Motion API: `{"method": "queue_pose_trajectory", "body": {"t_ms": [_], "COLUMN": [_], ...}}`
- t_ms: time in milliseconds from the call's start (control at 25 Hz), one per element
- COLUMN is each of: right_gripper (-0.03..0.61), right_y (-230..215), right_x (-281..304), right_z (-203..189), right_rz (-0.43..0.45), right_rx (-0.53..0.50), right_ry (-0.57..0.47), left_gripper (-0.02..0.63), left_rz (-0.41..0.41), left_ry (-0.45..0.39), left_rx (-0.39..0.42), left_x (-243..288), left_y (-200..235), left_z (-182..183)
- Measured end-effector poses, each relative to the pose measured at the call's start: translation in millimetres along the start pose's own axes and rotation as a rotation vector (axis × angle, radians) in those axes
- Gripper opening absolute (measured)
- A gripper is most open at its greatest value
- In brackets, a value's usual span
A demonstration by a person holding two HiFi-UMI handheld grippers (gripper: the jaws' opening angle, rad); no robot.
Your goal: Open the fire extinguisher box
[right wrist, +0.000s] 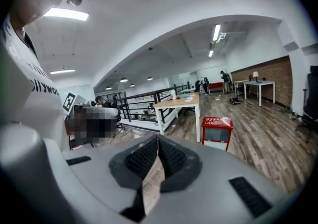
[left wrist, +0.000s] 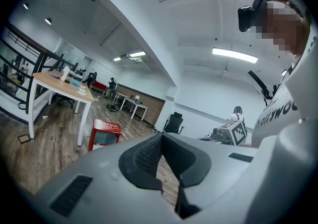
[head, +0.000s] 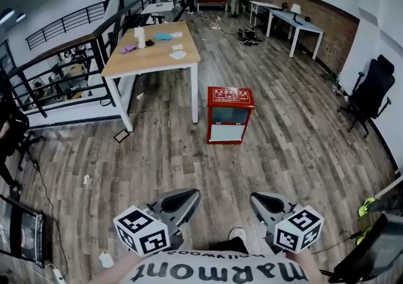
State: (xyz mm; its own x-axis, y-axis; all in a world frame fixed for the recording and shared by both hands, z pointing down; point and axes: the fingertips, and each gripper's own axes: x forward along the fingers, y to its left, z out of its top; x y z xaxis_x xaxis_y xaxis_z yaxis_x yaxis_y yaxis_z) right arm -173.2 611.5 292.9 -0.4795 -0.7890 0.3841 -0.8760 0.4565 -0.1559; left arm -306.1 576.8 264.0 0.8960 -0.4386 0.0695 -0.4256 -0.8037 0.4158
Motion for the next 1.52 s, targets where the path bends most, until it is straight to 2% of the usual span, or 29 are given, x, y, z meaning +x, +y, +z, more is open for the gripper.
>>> {"method": "queue_pose_trajectory", "body": {"t_ms": [160,400,760,1040,1280,1520], "right_gripper": [0.011,0.011,0.011,0.011,0.011,0.011], "right_y": [-60.6,-151.4,-239.6,-278.2,-288.5,-320.1], "right_x": [-0.8,5.5,25.6,45.8,67.9,94.2], "right_z": [15.6,29.9,36.7,35.0,37.6,46.5], "right_rz": [0.005,0.019,0.098,0.141,0.19,0.137], "right_rx": [-0.05,0.001,-0.038,-0.012,-0.007,0.007], "right_ry": [0.013,0.012,0.061,0.076,0.105,0.116], "left_gripper": [0.006,0.006,0.006,0.006,0.006,0.006], "left_rz": [0.059,0.089,0.172,0.219,0.245,0.223], "left_ry": [-0.023,-0.022,-0.014,0.004,0.02,0.058], "left_rx": [-0.007,0.016,0.008,-0.004,0.004,-0.013], "left_x": [52.8,135.3,213.0,247.9,269.8,296.4], "left_y": [16.5,30.1,47.9,62.4,71.1,110.4], "left_z": [9.2,19.5,19.8,18.7,29.4,34.1]}}
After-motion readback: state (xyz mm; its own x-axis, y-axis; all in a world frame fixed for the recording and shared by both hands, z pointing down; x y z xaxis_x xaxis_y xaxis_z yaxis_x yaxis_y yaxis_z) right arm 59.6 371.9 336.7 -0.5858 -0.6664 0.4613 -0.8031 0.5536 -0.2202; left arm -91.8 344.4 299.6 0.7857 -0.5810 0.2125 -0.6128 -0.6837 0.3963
